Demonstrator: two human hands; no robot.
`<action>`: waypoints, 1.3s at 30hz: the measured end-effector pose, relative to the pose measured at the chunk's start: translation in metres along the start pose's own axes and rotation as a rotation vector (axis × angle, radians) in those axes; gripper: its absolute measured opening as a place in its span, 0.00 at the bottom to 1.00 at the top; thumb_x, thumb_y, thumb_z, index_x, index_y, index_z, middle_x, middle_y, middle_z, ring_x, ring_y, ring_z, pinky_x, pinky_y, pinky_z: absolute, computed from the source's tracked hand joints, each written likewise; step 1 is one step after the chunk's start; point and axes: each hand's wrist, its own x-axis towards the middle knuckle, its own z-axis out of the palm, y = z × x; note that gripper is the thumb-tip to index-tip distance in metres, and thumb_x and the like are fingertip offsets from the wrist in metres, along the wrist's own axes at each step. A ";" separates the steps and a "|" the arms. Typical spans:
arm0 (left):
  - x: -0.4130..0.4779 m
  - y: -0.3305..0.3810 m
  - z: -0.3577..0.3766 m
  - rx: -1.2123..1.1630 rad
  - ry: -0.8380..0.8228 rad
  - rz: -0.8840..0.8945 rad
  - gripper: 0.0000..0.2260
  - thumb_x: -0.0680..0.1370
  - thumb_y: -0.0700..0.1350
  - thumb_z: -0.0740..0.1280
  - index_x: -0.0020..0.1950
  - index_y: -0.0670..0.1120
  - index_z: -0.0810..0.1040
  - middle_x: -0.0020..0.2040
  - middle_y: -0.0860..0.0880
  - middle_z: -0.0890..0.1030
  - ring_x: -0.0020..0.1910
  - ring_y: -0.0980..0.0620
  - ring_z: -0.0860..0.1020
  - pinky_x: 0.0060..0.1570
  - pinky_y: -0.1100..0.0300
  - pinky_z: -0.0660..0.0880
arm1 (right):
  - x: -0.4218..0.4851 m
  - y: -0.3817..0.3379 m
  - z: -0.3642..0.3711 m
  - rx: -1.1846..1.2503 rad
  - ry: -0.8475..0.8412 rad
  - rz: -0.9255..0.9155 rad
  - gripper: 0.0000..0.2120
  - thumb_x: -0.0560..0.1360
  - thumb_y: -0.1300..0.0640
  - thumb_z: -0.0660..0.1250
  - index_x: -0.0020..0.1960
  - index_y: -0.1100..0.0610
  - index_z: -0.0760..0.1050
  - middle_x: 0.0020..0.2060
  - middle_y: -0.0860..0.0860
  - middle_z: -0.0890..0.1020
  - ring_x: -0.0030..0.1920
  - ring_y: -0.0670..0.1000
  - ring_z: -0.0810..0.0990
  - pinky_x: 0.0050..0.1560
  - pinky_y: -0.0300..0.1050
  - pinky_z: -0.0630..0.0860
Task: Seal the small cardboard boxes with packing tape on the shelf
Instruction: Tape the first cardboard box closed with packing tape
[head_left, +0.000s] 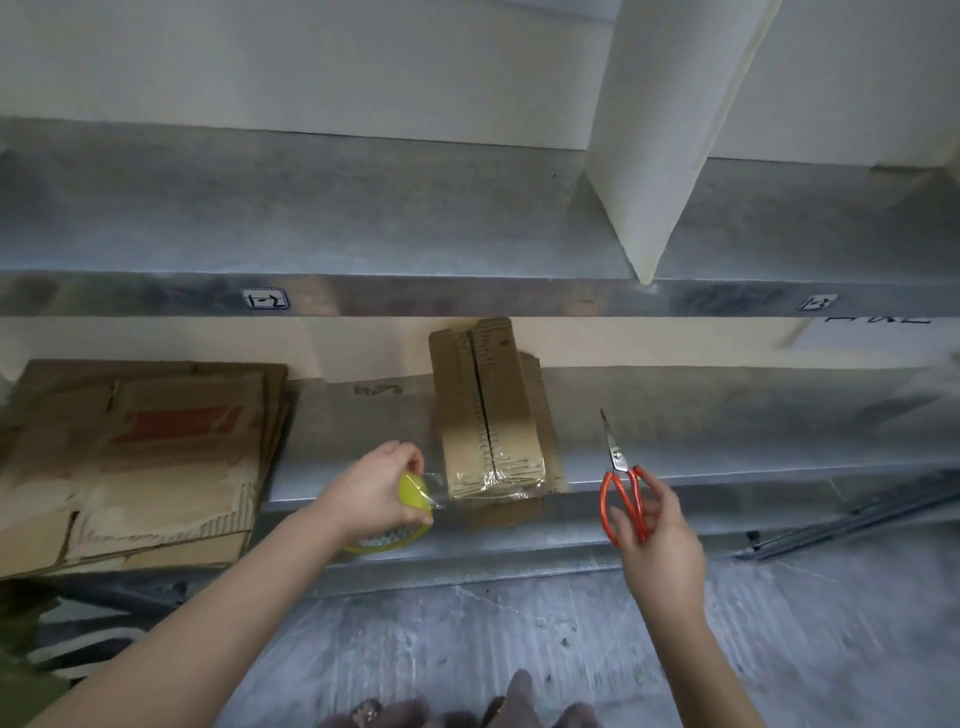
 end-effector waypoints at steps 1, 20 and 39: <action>0.001 -0.003 0.000 0.000 -0.004 0.009 0.25 0.62 0.59 0.78 0.51 0.55 0.69 0.52 0.54 0.72 0.52 0.53 0.72 0.54 0.56 0.71 | -0.017 -0.008 0.001 0.061 0.012 0.013 0.21 0.75 0.53 0.71 0.66 0.46 0.69 0.46 0.40 0.82 0.45 0.42 0.82 0.42 0.45 0.77; -0.006 -0.032 -0.016 0.004 -0.025 0.153 0.22 0.64 0.57 0.78 0.48 0.52 0.70 0.49 0.51 0.71 0.51 0.51 0.71 0.53 0.55 0.71 | -0.146 -0.091 0.096 0.515 -0.700 0.585 0.22 0.73 0.36 0.66 0.59 0.49 0.73 0.37 0.46 0.76 0.36 0.44 0.72 0.40 0.42 0.61; -0.008 -0.039 -0.025 0.031 -0.052 0.185 0.22 0.65 0.58 0.77 0.49 0.52 0.69 0.50 0.52 0.71 0.51 0.52 0.70 0.49 0.56 0.69 | -0.132 -0.103 0.116 0.624 -0.671 0.594 0.12 0.77 0.47 0.68 0.54 0.54 0.78 0.30 0.46 0.76 0.29 0.44 0.72 0.34 0.37 0.65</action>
